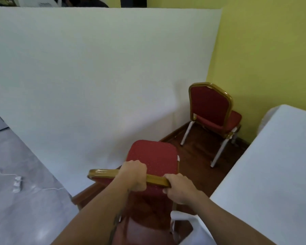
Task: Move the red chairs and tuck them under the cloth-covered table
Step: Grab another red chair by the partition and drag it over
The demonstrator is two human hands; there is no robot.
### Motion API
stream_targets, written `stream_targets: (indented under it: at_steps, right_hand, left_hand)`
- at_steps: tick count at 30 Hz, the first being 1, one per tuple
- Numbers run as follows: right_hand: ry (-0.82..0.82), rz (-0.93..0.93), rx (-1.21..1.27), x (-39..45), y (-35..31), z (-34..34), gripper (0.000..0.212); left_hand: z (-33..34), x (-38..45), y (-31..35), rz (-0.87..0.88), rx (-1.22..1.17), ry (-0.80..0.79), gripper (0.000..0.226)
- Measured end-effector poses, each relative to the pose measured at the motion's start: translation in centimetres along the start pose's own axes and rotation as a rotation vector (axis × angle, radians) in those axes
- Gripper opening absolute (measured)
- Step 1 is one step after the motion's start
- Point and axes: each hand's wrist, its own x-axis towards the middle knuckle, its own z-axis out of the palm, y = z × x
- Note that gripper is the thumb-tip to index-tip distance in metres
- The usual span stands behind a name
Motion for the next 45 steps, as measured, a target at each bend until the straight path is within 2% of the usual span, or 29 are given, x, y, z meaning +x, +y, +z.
stream_targets:
  at_steps: [4, 11, 22, 31, 35, 38, 42, 43, 45]
  right_hand:
    - [0.049, -0.019, -0.11, -0.5, 0.1, -0.6, 0.021]
    - [0.107, 0.017, -0.191, -2.8, 1.7, -1.2, 0.006]
    - [0.187, 0.132, -0.123, -2.7, 1.6, -0.1, 0.007]
    - [0.281, 0.357, -0.069, 3.2, -0.9, -1.6, 0.013]
    - [0.326, 0.458, -0.062, 5.7, -2.5, -1.4, 0.021]
    - [0.302, 0.516, -0.078, 6.5, -3.1, -1.3, 0.021]
    - [0.307, 0.544, -0.038, 6.4, -3.2, -0.9, 0.015]
    - [0.309, 0.549, -0.033, 6.3, -3.2, -0.8, 0.014]
    - [0.321, 0.555, -0.012, 6.0, -3.3, -0.7, 0.014]
  left_hand:
    - [-0.5, 0.5, 0.5, 0.054, 0.013, -0.012, 0.025]
    - [0.0, 0.5, 2.9, 0.224, 0.006, 0.105, 0.019]
    - [-1.1, 4.3, 1.7, 0.455, 0.125, 0.153, 0.039]
    - [-4.7, 11.5, -2.4, 0.652, 0.216, 0.176, 0.054]
    - [-5.2, 13.6, -4.5, 0.7, 0.232, 0.222, 0.052]
    - [-4.3, 13.6, -6.1, 0.705, 0.011, 0.267, 0.041]
    - [-3.0, 12.8, -8.8, 0.612, -0.562, 0.277, 0.021]
    - [-3.0, 12.2, -9.1, 0.54, -0.713, 0.307, 0.013]
    - [-3.0, 11.4, -9.4, 0.278, -0.93, 0.433, 0.021]
